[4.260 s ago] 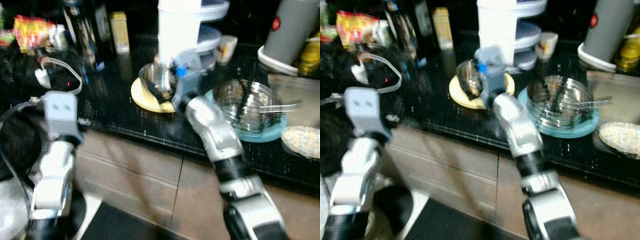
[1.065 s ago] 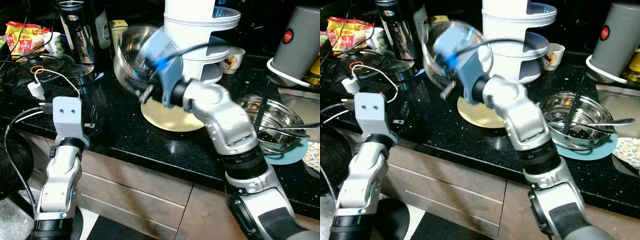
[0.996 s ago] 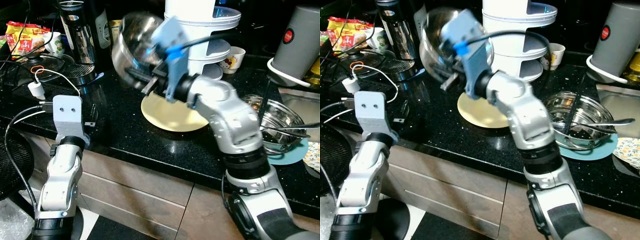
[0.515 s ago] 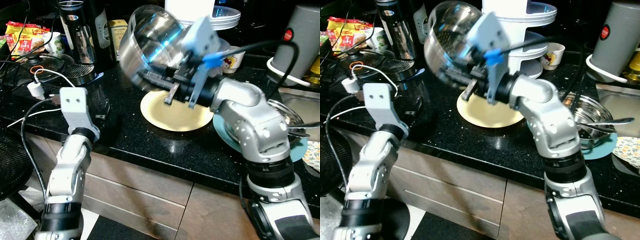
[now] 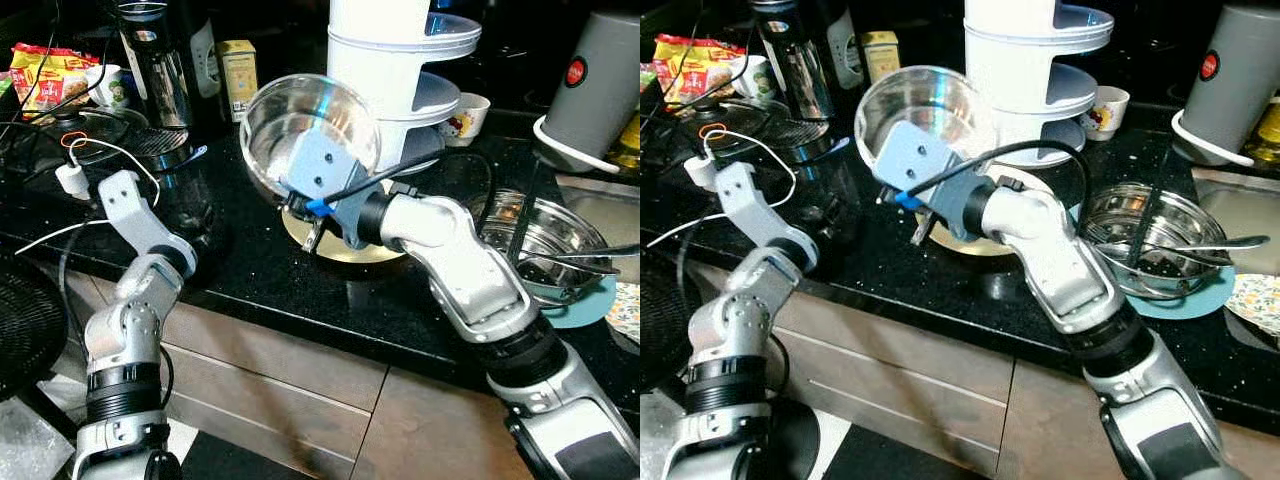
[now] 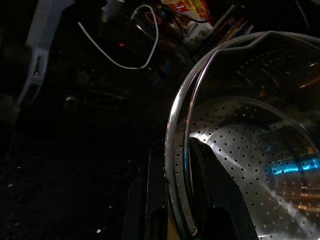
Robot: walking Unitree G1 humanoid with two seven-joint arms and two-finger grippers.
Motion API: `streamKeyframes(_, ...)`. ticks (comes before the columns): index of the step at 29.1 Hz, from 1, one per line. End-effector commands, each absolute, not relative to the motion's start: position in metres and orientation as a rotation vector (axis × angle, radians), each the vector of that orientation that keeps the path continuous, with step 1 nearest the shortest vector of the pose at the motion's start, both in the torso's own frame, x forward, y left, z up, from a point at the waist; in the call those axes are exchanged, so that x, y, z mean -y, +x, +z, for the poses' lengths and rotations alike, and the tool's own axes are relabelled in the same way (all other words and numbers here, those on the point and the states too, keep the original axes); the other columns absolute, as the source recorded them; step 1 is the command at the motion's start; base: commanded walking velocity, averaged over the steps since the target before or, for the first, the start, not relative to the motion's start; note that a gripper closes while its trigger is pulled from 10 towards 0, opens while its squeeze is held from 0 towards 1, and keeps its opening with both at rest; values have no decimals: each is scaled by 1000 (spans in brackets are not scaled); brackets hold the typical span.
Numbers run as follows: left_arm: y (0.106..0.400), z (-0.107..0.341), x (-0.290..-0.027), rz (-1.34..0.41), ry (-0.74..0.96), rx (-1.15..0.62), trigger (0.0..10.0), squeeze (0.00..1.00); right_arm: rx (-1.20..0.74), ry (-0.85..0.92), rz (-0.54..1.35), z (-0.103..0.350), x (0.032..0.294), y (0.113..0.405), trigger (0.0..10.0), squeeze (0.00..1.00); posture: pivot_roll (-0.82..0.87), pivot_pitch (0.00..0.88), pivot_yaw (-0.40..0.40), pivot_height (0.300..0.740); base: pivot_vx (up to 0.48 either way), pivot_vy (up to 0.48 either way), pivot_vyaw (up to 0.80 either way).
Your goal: Kitchen organization
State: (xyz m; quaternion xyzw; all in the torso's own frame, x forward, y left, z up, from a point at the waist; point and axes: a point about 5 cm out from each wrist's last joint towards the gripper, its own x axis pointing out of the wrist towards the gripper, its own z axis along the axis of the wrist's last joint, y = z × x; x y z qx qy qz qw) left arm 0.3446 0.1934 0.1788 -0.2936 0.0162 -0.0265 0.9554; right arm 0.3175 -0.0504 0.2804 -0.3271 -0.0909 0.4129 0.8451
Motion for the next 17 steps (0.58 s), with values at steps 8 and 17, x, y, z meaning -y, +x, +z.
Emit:
streamKeyframes(8,350,187,-177,-214,-795,-19,10000,1000,197,-720,854,280,44,318,10000,0,4,0,6,740,0,0,0)
streamKeyframes(17,354,191,-168,-334,-892,-94,10000,0,195,-723,840,280,44,320,10000,0,-2,0,8,740,0,0,0)
